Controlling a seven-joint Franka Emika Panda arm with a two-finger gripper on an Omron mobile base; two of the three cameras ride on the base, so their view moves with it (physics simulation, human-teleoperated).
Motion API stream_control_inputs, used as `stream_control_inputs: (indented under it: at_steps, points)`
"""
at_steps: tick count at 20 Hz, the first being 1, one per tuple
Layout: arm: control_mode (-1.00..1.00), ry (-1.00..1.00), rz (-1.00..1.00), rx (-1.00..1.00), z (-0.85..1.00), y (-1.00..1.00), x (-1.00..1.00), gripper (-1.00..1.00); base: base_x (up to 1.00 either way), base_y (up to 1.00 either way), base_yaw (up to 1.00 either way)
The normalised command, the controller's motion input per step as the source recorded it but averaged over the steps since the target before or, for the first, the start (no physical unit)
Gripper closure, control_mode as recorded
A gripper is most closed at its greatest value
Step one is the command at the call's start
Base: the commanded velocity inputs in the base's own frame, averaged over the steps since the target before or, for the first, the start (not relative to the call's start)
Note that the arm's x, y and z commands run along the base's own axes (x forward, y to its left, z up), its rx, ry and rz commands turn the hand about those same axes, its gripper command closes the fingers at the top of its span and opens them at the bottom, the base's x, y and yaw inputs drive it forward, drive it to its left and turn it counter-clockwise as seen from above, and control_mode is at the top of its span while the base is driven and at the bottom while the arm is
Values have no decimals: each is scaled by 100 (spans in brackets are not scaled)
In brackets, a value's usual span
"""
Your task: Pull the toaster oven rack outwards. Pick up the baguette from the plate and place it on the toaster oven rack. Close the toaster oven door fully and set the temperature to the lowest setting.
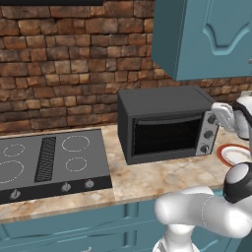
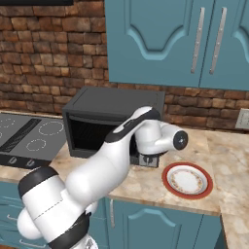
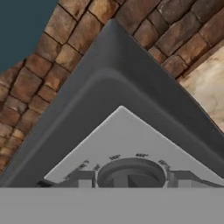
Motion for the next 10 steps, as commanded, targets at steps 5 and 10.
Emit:
stream_control_inputs:
  at_steps: [5,10]
  points:
    - [-100,-2,0,-24,19,1,0,100,0,0,0]
    - [-100,0,0,-22,13,0,0,100,0,0,0]
